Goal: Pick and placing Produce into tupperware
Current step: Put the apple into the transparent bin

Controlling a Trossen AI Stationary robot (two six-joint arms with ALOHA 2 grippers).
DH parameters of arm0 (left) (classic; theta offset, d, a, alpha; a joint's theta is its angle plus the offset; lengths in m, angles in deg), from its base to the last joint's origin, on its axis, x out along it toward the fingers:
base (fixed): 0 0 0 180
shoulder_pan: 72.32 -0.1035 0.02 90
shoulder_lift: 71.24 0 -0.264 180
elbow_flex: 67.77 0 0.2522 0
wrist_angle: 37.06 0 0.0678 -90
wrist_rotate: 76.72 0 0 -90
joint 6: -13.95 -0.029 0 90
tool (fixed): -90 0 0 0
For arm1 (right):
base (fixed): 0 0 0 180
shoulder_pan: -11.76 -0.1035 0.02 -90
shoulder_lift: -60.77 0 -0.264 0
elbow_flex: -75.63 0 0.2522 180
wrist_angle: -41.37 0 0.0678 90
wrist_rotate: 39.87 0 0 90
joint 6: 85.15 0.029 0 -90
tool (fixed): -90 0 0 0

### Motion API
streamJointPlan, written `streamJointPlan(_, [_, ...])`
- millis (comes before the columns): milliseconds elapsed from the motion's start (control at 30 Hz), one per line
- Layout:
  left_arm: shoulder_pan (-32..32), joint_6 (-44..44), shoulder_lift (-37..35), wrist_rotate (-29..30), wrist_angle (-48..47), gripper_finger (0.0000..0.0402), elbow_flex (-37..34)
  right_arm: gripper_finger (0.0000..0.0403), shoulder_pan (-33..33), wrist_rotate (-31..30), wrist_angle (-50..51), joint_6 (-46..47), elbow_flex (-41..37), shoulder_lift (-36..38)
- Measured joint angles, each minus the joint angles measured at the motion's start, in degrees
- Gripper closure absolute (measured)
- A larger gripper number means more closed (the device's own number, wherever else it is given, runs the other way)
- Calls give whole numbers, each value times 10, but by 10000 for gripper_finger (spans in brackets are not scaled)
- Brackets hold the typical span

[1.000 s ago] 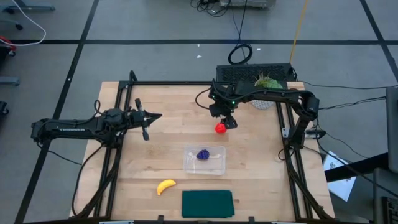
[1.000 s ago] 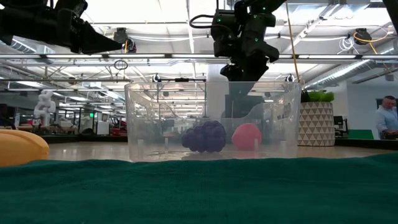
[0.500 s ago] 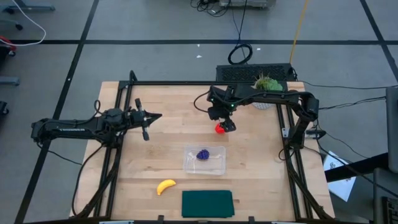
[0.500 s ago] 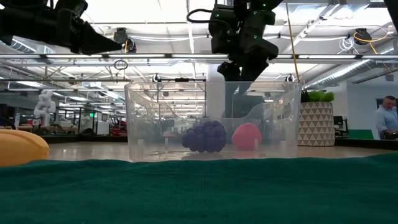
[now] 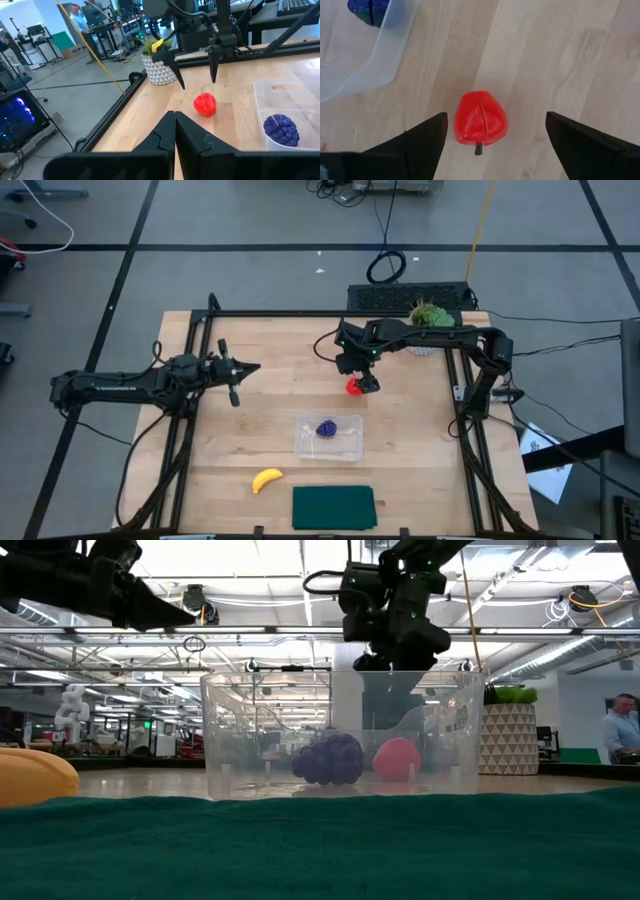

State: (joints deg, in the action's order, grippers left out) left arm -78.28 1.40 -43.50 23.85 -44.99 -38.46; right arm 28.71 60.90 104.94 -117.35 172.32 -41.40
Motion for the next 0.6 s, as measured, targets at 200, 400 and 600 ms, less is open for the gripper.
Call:
streamJointPlan(200, [0,0,0,0,-1,394,0,73,0,0,-7,8,-25,0])
streamJointPlan(400, [0,0,0,0,-1,394,0,73,3,16,-41,15,-54,0])
streamJointPlan(600, [0,0,0,0,-1,394,0,73,3,18,-59,20,-75,0])
